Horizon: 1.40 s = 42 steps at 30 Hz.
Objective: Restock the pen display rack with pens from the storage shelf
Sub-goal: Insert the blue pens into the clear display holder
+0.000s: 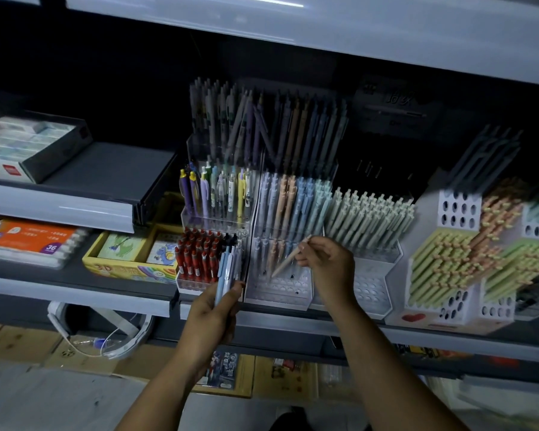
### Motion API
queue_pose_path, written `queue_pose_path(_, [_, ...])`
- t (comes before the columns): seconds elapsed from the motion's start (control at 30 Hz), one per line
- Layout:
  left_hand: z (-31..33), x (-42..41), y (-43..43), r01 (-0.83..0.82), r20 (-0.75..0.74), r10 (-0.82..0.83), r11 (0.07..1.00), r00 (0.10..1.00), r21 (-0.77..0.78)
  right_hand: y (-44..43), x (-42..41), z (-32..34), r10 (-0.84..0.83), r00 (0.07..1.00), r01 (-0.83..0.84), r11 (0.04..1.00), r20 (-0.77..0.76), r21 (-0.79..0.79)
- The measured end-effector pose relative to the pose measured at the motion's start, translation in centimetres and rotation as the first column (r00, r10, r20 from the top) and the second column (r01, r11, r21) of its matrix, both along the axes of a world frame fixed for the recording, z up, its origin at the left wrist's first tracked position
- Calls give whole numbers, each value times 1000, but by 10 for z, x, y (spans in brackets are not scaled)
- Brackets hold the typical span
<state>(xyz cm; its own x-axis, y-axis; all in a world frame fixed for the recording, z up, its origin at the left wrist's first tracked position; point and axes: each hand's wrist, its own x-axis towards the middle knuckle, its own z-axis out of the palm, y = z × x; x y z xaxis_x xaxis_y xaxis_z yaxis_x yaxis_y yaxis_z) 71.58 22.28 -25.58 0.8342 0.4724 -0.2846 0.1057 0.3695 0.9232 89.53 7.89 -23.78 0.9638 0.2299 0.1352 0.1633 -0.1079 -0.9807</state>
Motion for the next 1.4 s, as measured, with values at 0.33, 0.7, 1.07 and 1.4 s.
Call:
queue_pose_path(0.33, [6, -3, -6, 28, 63, -28, 1000, 998, 7, 13, 2, -21, 134, 977, -75, 944, 165, -322])
queue_pose_path(0.7, [8, -5, -6, 51, 59, -51, 999, 997, 8, 28, -7, -23, 164, 964, -46, 878, 209, -477])
queue_pose_path(1.07, [10, -2, -3, 36, 60, -36, 999, 998, -7, 21, -21, -21, 73, 994, -29, 900, 85, -435])
queue_pose_path(1.4, [12, 0, -6, 51, 10, -52, 996, 999, 74, 38, -38, 32, 463, 868, -487, 866, -181, -118])
